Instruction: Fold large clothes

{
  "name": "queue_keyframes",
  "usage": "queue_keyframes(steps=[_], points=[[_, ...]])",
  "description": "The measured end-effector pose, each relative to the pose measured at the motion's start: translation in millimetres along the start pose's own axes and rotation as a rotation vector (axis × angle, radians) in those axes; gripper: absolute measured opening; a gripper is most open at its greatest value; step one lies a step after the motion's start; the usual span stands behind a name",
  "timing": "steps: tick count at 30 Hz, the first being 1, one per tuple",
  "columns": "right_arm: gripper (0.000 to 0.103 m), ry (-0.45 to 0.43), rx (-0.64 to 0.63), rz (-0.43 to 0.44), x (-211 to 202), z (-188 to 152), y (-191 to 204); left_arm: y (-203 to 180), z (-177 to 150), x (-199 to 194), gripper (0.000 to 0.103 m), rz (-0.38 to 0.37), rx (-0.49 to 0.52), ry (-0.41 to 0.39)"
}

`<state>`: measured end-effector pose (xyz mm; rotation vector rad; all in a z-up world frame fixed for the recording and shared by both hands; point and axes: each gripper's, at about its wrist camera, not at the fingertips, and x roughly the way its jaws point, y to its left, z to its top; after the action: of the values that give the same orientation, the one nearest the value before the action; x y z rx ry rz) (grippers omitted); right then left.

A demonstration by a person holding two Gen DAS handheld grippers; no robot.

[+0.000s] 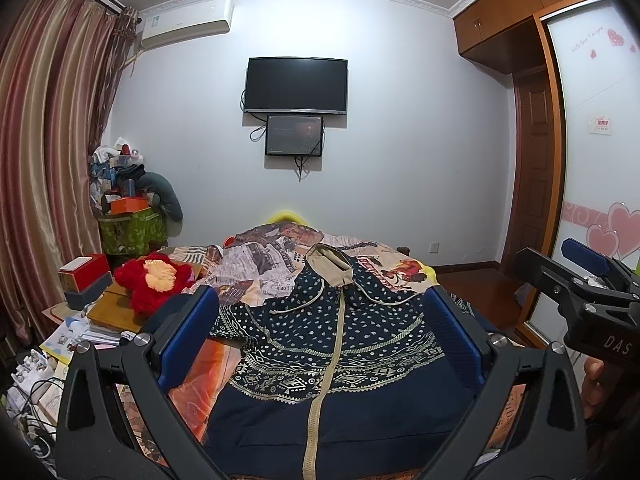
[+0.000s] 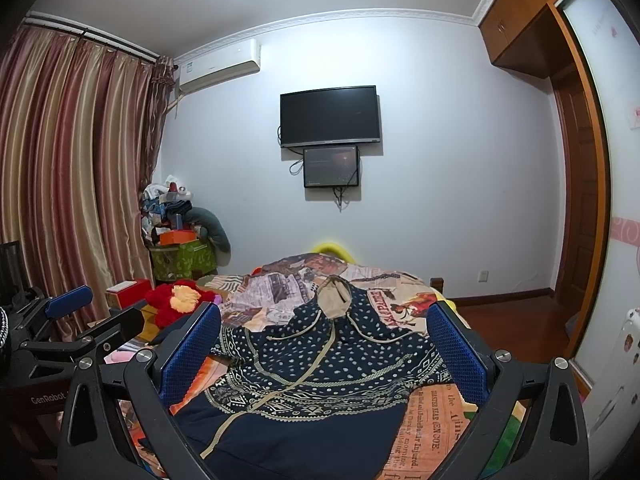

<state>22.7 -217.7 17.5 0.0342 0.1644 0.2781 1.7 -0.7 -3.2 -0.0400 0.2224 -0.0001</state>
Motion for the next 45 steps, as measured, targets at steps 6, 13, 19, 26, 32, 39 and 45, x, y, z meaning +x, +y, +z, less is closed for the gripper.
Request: queue_keyframes(steps=[6, 13, 19, 26, 32, 39, 45], points=[[0.103, 0.001, 0.0, 0.0, -0.1, 0.3, -0.2, -0.4, -0.6, 0.2, 0.103, -0.001, -0.001, 0.0], [0.103, 0.002, 0.001, 0.0, 0.3, -0.3, -0.1, -0.2, -0.3, 1.4, 0.103, 0.0, -0.001, 0.0], [0.103, 0.002, 0.001, 0.001, 0.6, -0.5, -0.2, -0.1, -0.3, 1.3, 0.103, -0.001, -0.001, 0.0], [0.103, 0.003, 0.002, 0.001, 0.9, -0.5, -0.4, 0.0, 0.2, 1.4, 0.103, -0.001, -0.003, 0.001], [0.103, 0.008, 0.002, 0.0, 3.2, -1.7, -2.8, 1.4, 1.4, 4.4, 0.103, 0.0, -0.008, 0.006], [0.103, 0.035, 0.003, 0.001, 17.4, -8.9, -6.1, 8.3, 1.2, 15.2, 0.103, 0.003, -0.015, 0.018], [0.103, 0.077, -0.005, 0.006, 49.2, -15.3, -2.4, 19.1, 4.0, 38.2, 0.103, 0.015, -0.018, 0.041]])
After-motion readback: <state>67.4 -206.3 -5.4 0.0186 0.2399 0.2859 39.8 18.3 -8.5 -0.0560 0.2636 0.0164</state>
